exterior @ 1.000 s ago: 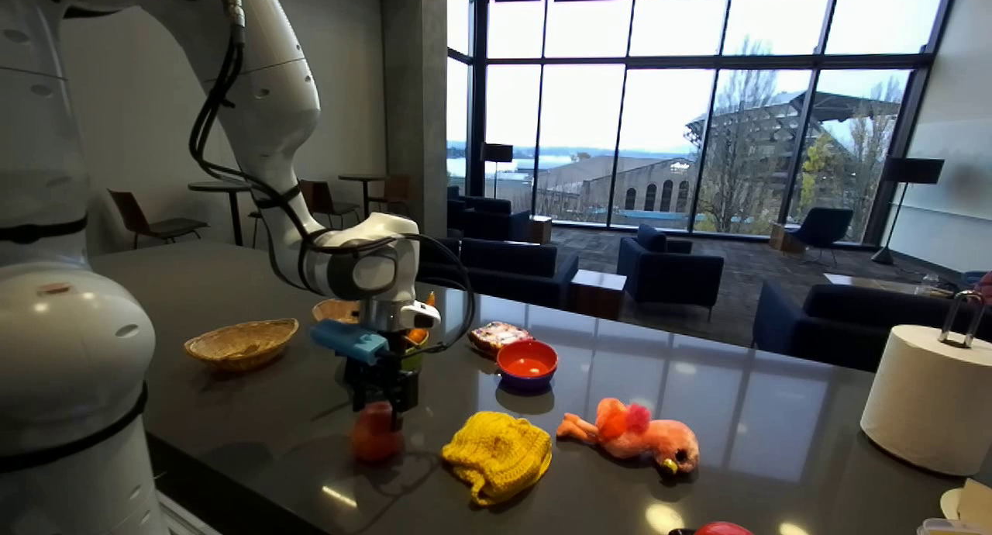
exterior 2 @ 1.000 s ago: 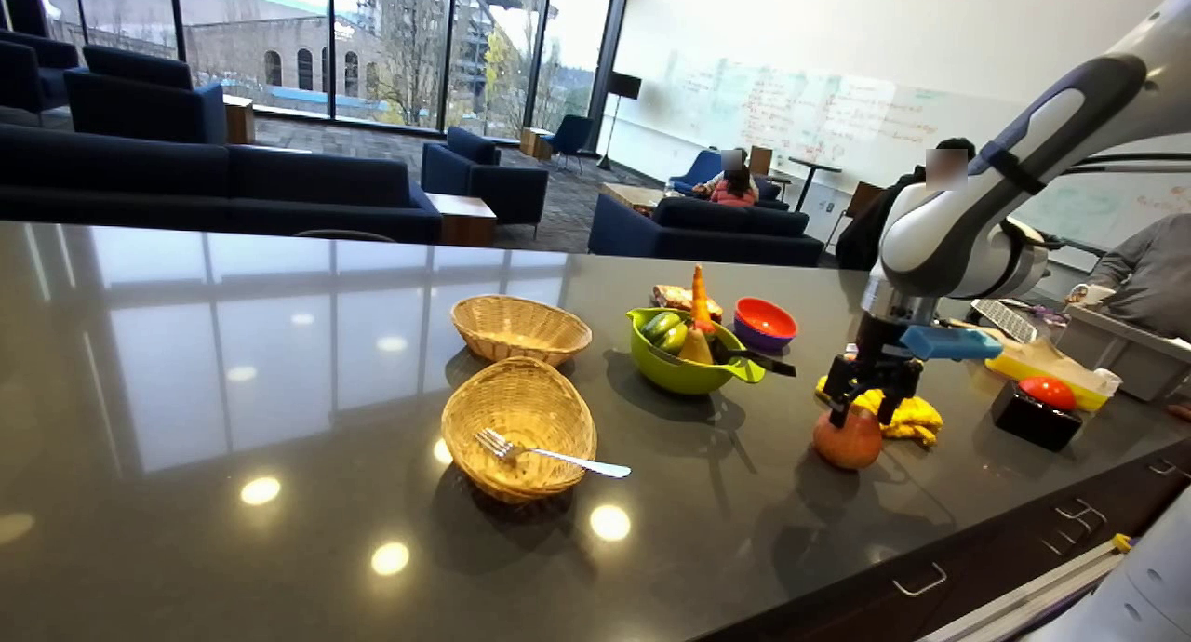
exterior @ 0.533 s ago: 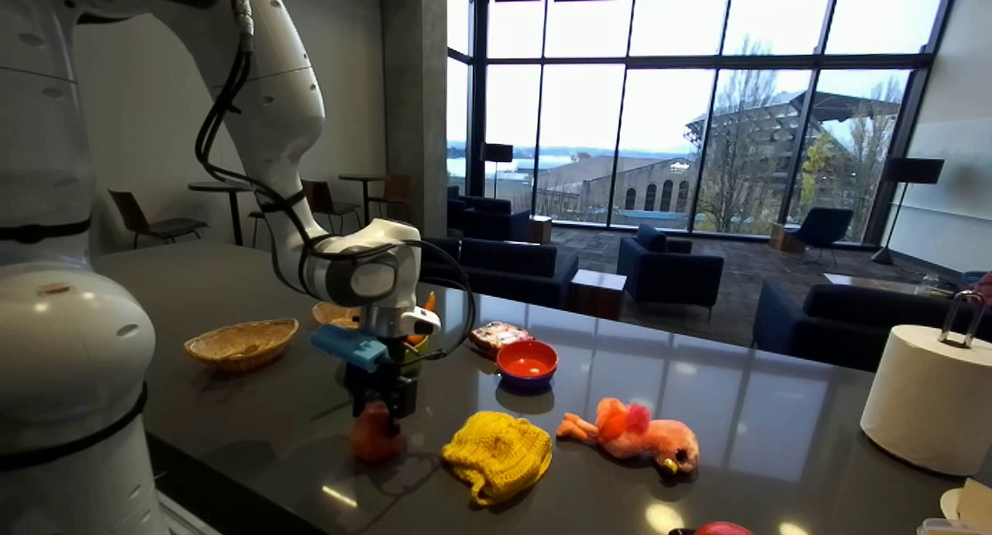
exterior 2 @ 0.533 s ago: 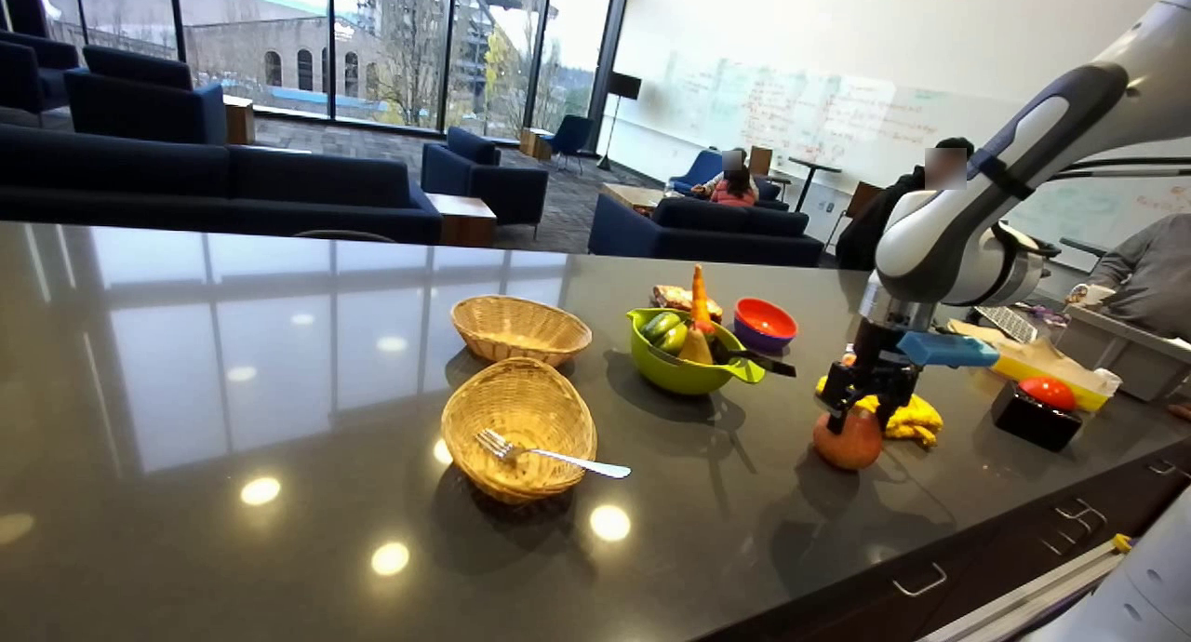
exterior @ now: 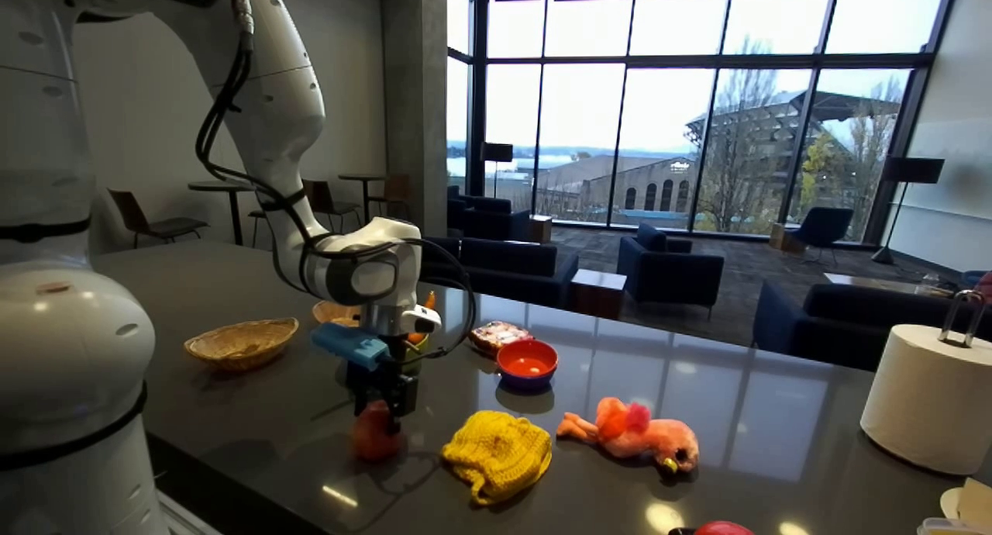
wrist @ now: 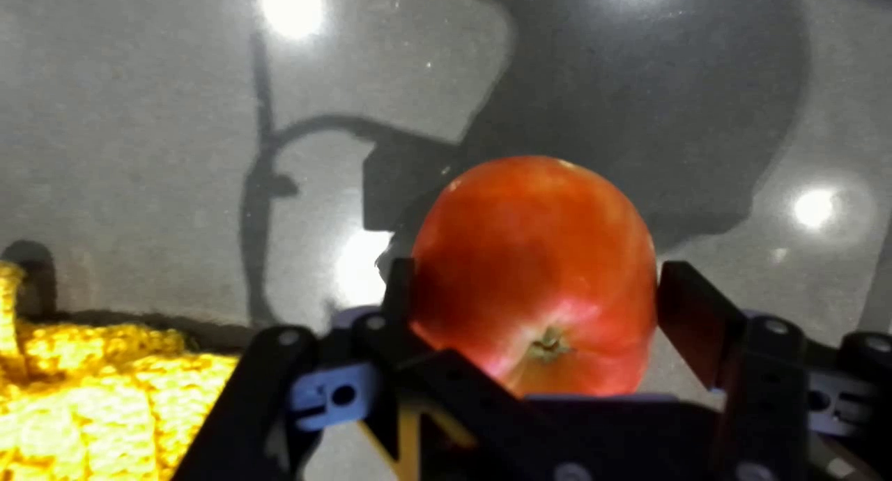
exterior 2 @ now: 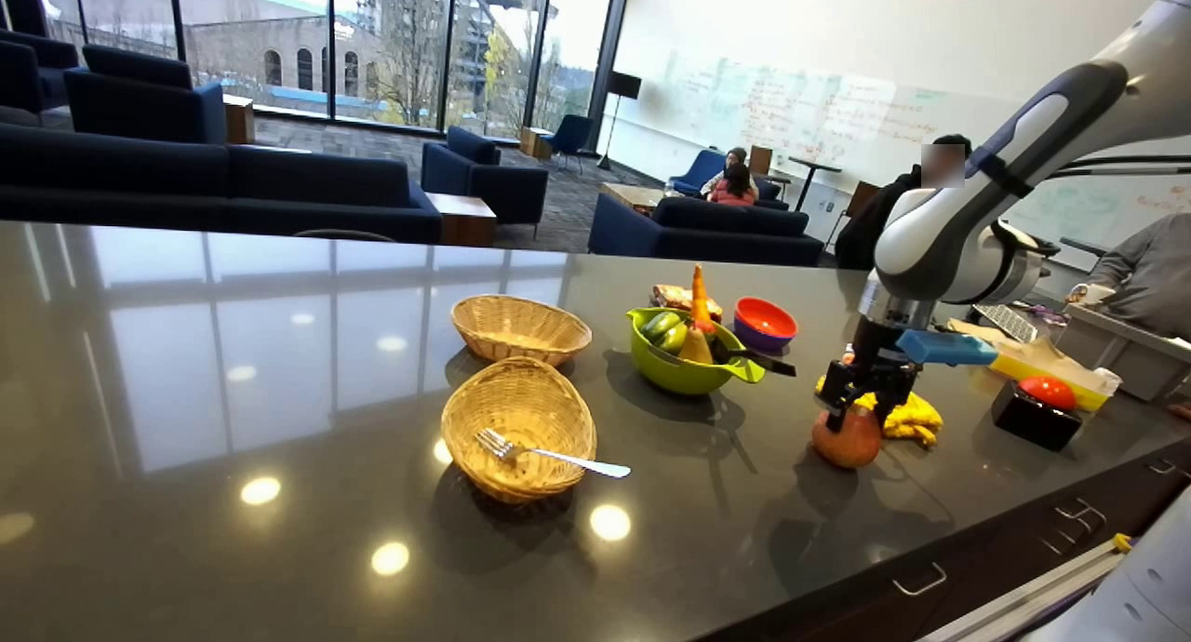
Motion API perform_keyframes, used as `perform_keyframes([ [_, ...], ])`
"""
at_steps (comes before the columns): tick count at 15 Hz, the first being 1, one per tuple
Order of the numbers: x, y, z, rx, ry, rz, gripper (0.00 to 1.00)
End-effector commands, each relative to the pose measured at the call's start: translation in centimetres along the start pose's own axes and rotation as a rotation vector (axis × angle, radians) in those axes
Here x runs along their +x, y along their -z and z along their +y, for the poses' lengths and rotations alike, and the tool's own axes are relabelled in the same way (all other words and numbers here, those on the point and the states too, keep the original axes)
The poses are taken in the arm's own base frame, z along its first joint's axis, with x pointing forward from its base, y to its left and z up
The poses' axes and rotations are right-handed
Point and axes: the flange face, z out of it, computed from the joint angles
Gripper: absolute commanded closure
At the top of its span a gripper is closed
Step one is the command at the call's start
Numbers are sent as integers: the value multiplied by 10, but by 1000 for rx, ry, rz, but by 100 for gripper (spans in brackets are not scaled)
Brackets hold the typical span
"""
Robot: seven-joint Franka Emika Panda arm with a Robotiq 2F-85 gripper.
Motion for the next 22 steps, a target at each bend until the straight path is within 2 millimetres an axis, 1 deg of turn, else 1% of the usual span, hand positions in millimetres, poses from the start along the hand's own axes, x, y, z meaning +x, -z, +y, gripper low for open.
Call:
perform_keyframes([
  [1,3,9,-5,-4,9,19,38],
  [9,6,28,-22,-35,28,53,38],
  [22,21,82,-56,-110,104,197,38],
])
